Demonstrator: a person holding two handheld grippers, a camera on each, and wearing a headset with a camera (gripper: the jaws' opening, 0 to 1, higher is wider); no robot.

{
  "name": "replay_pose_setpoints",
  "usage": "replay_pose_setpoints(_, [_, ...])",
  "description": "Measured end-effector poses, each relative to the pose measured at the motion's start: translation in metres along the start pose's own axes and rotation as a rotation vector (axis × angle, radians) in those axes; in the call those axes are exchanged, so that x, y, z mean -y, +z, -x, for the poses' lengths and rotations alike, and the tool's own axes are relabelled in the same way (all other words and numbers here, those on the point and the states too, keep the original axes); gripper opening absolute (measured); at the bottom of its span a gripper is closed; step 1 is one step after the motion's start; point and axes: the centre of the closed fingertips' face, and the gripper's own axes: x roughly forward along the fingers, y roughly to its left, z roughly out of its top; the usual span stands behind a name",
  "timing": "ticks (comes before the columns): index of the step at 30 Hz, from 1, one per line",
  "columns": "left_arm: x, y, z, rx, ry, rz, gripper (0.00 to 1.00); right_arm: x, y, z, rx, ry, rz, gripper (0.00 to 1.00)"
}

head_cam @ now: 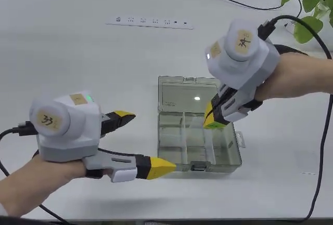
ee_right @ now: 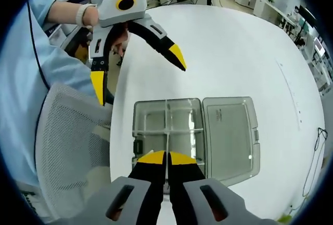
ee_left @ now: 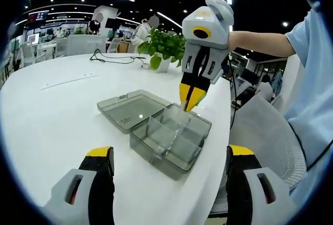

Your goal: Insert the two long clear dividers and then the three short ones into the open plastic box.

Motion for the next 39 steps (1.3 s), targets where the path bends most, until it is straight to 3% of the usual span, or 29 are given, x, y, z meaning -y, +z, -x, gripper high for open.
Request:
replay_pose_setpoints(3, [0.002, -0.001, -0.001, -0.003, -0.003, 0.006, 0.90, -0.001, 0.001, -0.001, 0.006, -0.001, 0.033, 0.02])
replay_pose_setpoints(11, [0.004, -0.003, -0.003, -0.006, -0.008, 0.008, 0.89, -0.001, 0.001, -0.003, -0.001, -0.002, 0.037, 0.02])
replay_pose_setpoints(20, [0.003, -0.003, -0.002, -0.010, -0.008, 0.017, 0.88, -0.002, -0.002, -0.013, -0.056, -0.019, 0.072, 0.02])
replay_pose_setpoints(28, [0.003, -0.002, -0.003, -0.005, -0.011, 0.017, 0.88, 0.001, -0.009, -0.033, -0.133, -0.048, 0.116, 0.02])
replay_pose_setpoints(39, [0.002, -0.003, -0.001, -0.004, -0.005, 0.023, 0.86, 0.004, -0.017, -0.050, -0.151, -0.062, 0.098, 0.02])
